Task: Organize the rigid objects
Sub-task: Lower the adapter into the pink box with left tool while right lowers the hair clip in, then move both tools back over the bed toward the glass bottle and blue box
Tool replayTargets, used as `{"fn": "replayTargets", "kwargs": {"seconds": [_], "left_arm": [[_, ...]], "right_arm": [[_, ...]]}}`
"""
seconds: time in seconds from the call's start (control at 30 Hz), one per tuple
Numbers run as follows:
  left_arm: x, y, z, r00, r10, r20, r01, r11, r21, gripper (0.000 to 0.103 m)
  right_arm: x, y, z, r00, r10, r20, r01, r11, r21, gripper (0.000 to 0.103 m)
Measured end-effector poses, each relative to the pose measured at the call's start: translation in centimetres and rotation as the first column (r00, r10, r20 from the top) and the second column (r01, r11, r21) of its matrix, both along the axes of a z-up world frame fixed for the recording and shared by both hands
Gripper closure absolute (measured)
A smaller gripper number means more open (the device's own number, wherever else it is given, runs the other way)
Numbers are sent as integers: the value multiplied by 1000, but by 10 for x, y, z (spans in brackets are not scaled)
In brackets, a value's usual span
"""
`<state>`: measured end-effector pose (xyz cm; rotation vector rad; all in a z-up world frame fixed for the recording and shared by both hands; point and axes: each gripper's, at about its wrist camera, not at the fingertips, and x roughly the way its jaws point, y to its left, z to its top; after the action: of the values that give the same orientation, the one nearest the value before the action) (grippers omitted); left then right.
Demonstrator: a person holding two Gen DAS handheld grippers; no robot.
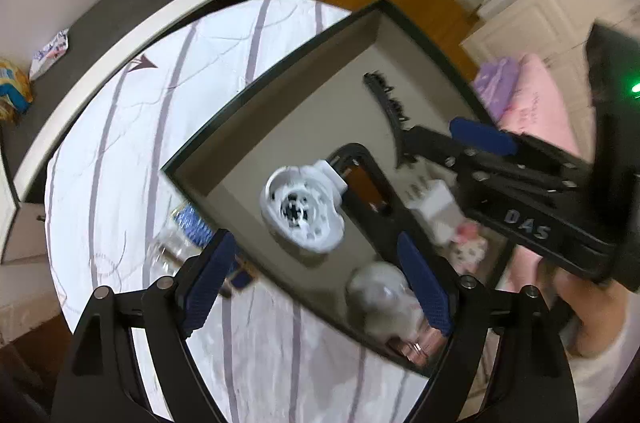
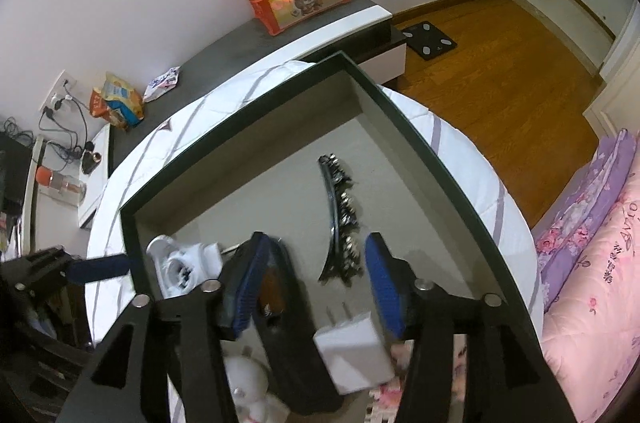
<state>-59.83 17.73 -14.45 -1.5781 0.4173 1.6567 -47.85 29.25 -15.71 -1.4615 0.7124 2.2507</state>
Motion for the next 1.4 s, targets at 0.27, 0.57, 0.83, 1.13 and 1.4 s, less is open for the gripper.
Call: {"fn": "replayTargets", "kwargs": {"seconds": [0.27, 0.57, 0.83, 1.13, 1.4], "left_arm": [[-4, -74, 27, 1000, 1, -20, 0, 998, 56, 14], [-30, -109, 5, 999, -53, -7, 53, 998, -21, 14], [-47, -111, -16, 985, -165, -57, 162, 985, -59, 14], [-49, -100, -35, 973, -230, -12, 229, 971, -62, 14], [-50, -76, -54, 968, -253, -3, 252, 965, -70, 14]], "right_arm": [[16, -36, 34, 999, -26, -46, 26, 999, 19, 38], [13, -112, 27, 998, -61, -15, 61, 998, -16, 36], [14, -170, 13, 988, -154, 21, 155, 987, -41, 36], [16, -202, -12, 967, -249, 56, 251, 968, -30, 36], [19, -206, -28, 952, -292, 96, 293, 956, -2, 36]]}}
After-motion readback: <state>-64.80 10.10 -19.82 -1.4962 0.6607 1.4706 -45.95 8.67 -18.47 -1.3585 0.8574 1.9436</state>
